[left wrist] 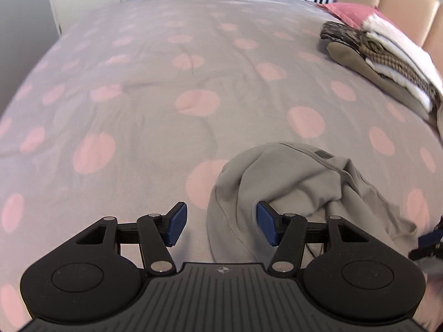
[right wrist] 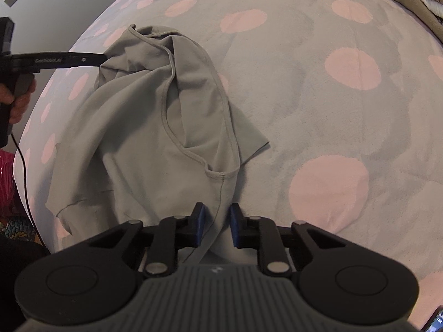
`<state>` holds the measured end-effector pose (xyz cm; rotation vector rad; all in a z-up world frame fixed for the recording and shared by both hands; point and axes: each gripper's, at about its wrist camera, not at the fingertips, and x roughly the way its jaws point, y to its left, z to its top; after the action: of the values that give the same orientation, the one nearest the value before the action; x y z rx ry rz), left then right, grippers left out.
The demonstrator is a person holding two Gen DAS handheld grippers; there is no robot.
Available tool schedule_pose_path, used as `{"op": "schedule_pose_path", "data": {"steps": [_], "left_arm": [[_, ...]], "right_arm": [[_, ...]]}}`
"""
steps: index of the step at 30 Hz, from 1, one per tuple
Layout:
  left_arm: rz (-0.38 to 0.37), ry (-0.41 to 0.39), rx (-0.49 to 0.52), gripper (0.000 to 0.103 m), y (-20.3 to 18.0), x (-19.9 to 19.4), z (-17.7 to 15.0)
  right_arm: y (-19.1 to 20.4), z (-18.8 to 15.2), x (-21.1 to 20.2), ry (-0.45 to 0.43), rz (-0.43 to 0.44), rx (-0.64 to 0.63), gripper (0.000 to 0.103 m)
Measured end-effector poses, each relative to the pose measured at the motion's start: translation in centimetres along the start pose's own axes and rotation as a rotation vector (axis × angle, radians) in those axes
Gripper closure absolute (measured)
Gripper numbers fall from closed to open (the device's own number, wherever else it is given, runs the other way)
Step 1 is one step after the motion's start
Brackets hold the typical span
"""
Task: Fold clothes
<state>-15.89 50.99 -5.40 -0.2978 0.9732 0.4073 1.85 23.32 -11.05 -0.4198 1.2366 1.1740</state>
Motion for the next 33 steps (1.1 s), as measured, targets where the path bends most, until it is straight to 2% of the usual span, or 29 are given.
{"op": "schedule_pose_path", "data": {"steps": [3,5,6,7,9,11,18,23,27,30,33], "left_arm": [[-0.012,0.019,0.012,0.049,-0.2,1.1,0.0],[-0.014,0.037,0.009,0.05,-0.5,2.0,0.0],[-0.017,0.046,0.005,0.054,-0.6,2.3,0.0],[-0.026,0.054,-0.01,0.06,-0.6,2.5,0.0],[-0.062,0.06,-0.049,0.087,-0.3,2.6,0.0],[-0.072,0.045,-0.071,0.097,-0.3,2.1,0.1],[-0.076,-0.051,-0.133,0.1,-0.6,-2.4,0.6],[-0.072,-0.12,-0.139,0.1,-2.2,-6.9,0.7],[-0.108,-0.213,-0.152,0.1,-4.0,-11.3,0.5],[-0.142,-0.235,-0.102,0.1,-6.3,-14.1,-0.3],[-0.172,-0.204,-0.033,0.1,-9.2,-15.7,-1.8]], "right_arm": [[0.2,-0.2,0.0,-0.014,-0.004,-0.025,0.079],[0.4,-0.2,0.0,-0.03,-0.019,-0.039,0.082],[0.6,-0.1,0.0,-0.04,-0.027,-0.041,0.09],[0.7,-0.1,-0.2,-0.051,-0.033,-0.041,0.099],[0.7,0.0,-0.9,-0.072,-0.042,-0.035,0.1],[0.8,0.0,-1.8,-0.096,-0.071,-0.037,0.1],[-0.2,0.0,-5.9,-0.21,-0.181,-0.003,0.1],[-2.3,0.0,-10.4,-0.337,-0.261,0.064,0.1],[-4.0,-0.1,-14.6,-0.449,-0.298,0.119,0.1],[-4.8,-0.1,-17.9,-0.527,-0.325,0.121,0.1],[-5.2,-0.1,-20.5,-0.56,-0.34,0.069,0.1]]}}
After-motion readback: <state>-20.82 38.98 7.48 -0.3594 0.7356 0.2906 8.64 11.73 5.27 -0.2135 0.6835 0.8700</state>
